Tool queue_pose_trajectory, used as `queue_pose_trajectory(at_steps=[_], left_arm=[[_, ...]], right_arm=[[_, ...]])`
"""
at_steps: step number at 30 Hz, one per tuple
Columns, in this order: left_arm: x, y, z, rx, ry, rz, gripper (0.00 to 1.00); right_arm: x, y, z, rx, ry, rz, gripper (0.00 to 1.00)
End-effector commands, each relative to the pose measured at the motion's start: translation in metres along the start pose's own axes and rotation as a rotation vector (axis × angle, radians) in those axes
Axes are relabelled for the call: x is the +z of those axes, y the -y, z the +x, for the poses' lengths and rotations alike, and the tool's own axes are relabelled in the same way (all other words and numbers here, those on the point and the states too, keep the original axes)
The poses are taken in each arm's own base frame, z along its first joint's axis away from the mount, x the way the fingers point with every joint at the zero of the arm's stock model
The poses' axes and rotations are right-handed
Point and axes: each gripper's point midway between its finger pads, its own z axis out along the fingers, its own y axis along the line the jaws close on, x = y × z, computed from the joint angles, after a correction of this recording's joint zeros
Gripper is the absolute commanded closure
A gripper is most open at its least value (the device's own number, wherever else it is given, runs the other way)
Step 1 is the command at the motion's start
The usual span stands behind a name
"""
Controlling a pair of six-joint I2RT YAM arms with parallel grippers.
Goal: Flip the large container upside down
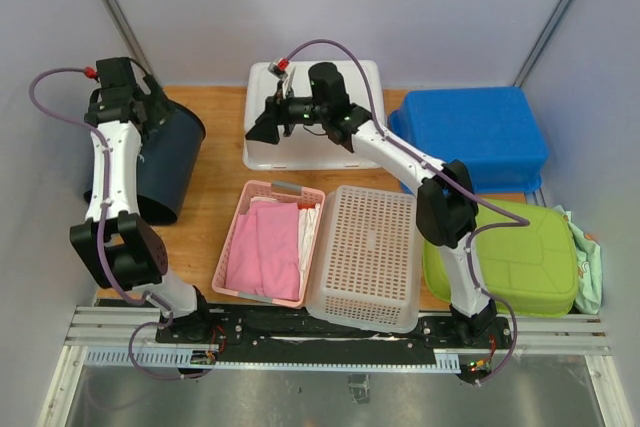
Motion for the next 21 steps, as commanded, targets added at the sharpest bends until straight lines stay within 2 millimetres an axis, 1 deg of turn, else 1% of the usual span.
queue_pose_trajectory(at_steps=[1, 3, 4, 5, 7, 9, 12, 14, 16, 18, 20, 21], left_arm=[[-0.045, 0.046, 0.029, 0.018, -0.09, 0.263, 0.01], [-0.07, 0.05, 0.006, 0.004, -0.01, 0.299, 0.01], [-0.078, 0.046, -0.006, -0.004, 0.035, 0.278, 0.01], [-0.082, 0.039, -0.018, -0.016, 0.073, 0.242, 0.01], [-0.079, 0.018, -0.036, -0.053, 0.12, 0.136, 0.01], [-0.063, -0.001, -0.042, -0.088, 0.119, 0.062, 0.01], [-0.038, -0.026, -0.043, -0.139, 0.097, -0.019, 0.01], [-0.023, -0.032, -0.042, -0.152, 0.084, -0.01, 0.01], [-0.006, -0.026, -0.034, -0.134, 0.041, 0.02, 0.01], [0.016, -0.019, -0.018, -0.111, -0.036, 0.052, 0.01], [0.026, -0.009, -0.006, -0.099, -0.091, 0.109, 0.01], [0.027, -0.003, -0.002, -0.09, -0.109, 0.145, 0.01]], right_arm=[[-0.007, 0.013, -0.021, -0.025, 0.048, 0.023, 0.33], [-0.006, 0.019, -0.023, -0.019, 0.054, 0.034, 0.33], [-0.005, 0.021, -0.024, -0.016, 0.058, 0.035, 0.33], [-0.003, 0.02, -0.027, -0.017, 0.066, 0.031, 0.33], [-0.002, 0.021, -0.031, -0.021, 0.079, 0.028, 0.33], [0.0, 0.022, -0.034, -0.023, 0.091, 0.024, 0.33], [0.004, 0.023, -0.037, -0.023, 0.102, 0.015, 0.32], [0.005, 0.023, -0.04, -0.022, 0.111, 0.01, 0.32], [0.007, 0.025, -0.041, -0.021, 0.12, 0.01, 0.32], [0.009, 0.026, -0.045, -0.019, 0.13, 0.013, 0.32], [0.011, 0.028, -0.048, -0.019, 0.14, 0.015, 0.32], [0.013, 0.031, -0.048, -0.019, 0.144, 0.019, 0.32]])
